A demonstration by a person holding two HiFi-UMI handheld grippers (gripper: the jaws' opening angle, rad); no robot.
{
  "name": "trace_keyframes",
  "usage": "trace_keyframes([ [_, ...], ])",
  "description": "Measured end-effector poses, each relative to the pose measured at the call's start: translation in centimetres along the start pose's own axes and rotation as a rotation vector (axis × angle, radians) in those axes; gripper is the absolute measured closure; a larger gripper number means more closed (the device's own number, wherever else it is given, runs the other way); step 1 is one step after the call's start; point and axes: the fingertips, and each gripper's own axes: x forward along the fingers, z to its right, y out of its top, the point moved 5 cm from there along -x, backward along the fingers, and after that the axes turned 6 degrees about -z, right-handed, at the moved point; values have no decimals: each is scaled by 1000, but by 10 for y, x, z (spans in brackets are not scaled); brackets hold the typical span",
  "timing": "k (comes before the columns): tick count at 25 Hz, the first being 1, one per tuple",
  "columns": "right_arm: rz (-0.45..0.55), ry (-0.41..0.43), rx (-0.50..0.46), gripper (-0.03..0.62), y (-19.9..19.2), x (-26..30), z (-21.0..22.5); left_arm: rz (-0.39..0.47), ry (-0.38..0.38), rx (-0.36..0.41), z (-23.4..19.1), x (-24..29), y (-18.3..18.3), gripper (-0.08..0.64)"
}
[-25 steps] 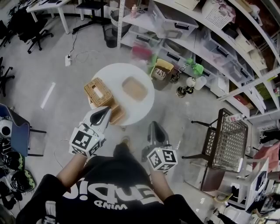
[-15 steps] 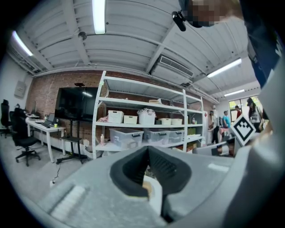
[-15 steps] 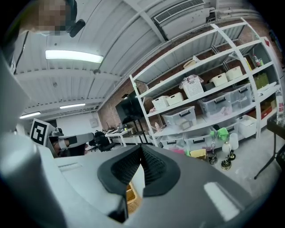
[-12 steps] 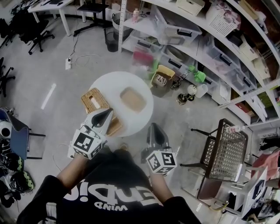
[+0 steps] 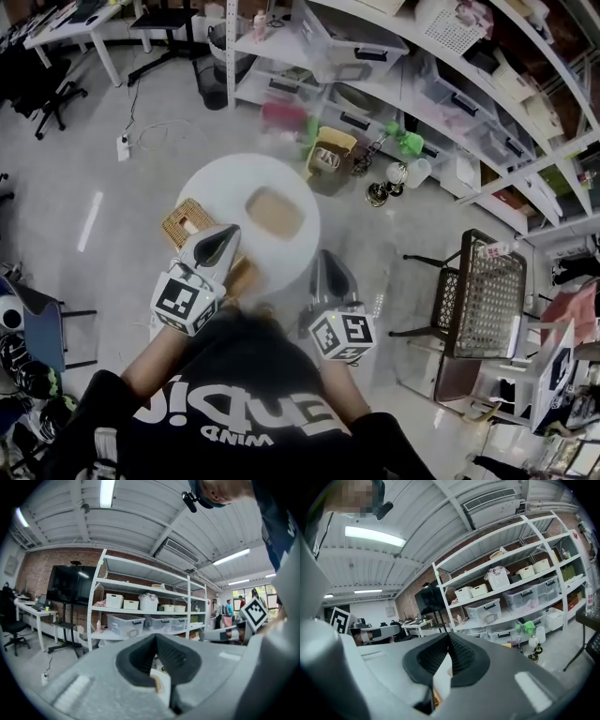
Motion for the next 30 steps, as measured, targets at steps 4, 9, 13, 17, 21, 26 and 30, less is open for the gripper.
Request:
trace_keyframes([
  [4, -10, -13, 0, 576, -2, 13, 2, 6, -23, 12, -8, 11, -2, 558],
  [9, -22, -29, 5, 532, -6, 27, 4, -1, -43, 10, -17, 20, -6, 558],
  [13, -64, -33, 32, 457, -16, 44, 12, -9, -56, 13, -20, 24, -8, 558],
  [17, -115, -29, 77, 365, -30, 65, 22, -20, -63, 3, -22, 31, -12, 558],
  [21, -156, -29, 97, 345, -44, 83, 27, -29, -65, -7, -25, 35, -16, 558],
  [26, -213, -53, 161, 351, -66, 109, 45, -40, -64, -17, -30, 41, -20, 558],
  [30, -280, -56, 218, 353, -90, 132, 60, -42, -70, -21, -33, 48, -23, 558],
])
